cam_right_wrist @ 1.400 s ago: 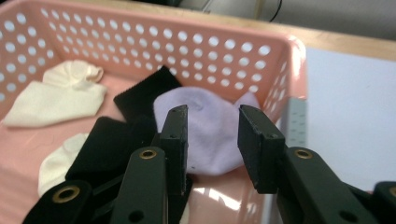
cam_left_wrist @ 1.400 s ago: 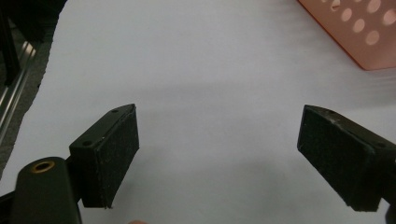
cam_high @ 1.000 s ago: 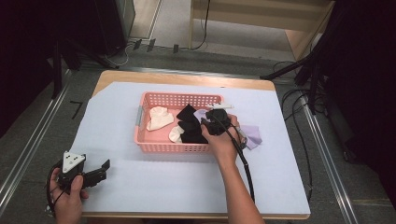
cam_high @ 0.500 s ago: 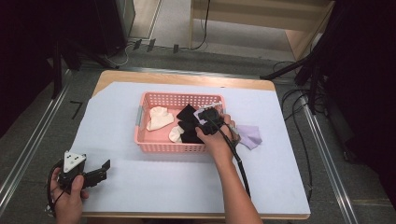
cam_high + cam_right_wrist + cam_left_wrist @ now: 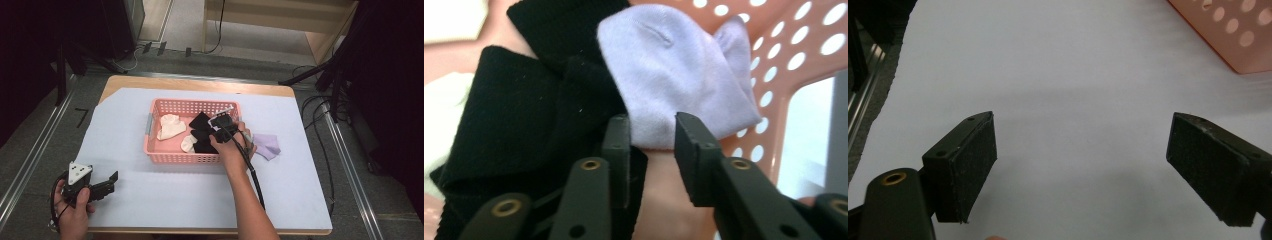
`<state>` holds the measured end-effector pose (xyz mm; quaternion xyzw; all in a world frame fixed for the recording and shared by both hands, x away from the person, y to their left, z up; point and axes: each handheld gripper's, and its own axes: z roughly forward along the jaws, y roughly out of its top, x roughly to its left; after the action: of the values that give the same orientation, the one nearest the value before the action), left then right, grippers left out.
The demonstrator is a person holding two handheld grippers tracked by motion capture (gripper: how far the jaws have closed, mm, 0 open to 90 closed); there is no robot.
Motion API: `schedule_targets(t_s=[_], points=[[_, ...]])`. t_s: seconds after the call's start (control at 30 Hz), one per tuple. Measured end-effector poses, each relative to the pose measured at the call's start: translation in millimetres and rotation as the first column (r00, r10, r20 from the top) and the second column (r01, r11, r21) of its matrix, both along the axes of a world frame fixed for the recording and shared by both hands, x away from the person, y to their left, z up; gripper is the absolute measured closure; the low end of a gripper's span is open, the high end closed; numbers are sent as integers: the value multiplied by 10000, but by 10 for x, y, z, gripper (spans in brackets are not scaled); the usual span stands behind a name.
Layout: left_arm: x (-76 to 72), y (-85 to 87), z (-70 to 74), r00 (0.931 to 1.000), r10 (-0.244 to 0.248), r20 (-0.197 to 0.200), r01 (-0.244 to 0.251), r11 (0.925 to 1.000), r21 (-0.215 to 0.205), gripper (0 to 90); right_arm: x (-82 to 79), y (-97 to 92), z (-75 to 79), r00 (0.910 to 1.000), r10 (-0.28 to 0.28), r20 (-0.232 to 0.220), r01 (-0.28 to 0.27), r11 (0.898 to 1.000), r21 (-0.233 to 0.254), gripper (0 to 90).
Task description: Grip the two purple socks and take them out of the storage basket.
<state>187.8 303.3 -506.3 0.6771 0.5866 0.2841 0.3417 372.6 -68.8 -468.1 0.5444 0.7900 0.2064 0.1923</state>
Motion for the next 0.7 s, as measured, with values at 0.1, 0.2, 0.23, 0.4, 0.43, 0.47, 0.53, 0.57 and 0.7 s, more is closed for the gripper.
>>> schedule_targets(t_s=[0.1,0.2,0.23,0.4,0.43,0.47,0.53,0.57,0.7], points=[[1,0,0,10000,12,-1,-12,10000,4,137,-1,-22,10,9996,-163,215,160,9998,121,811],[2,0,-1,10000,13,-14,-13,10000,4,137,-17,-48,21,9988,-265,404,248,9988,423,882],[1,1,-1,10000,9,-12,-9,10000,4,137,-26,-61,27,9980,-302,561,275,9984,494,886],[4,3,-3,10000,-18,-12,18,10000,-35,137,-101,-150,62,9850,-790,1536,599,9903,1253,895],[4,3,-3,10000,-16,-15,16,10000,-33,137,-116,-170,67,9815,-879,1699,644,9881,1394,896],[4,3,-2,10000,-12,-26,12,10000,-27,137,-129,-188,71,9769,-921,1929,633,9866,1506,896],[5,2,-3,10000,-13,-22,13,10000,-40,137,-163,-215,87,9666,-955,2379,537,9829,1761,897],[6,3,-3,10000,-20,-22,20,10000,-35,137,-183,-226,103,9610,-962,2592,488,9819,1832,898],[6,0,-3,10000,-3,-33,3,10000,-10,137,-260,-256,184,9366,-947,3374,148,9726,2319,899]])
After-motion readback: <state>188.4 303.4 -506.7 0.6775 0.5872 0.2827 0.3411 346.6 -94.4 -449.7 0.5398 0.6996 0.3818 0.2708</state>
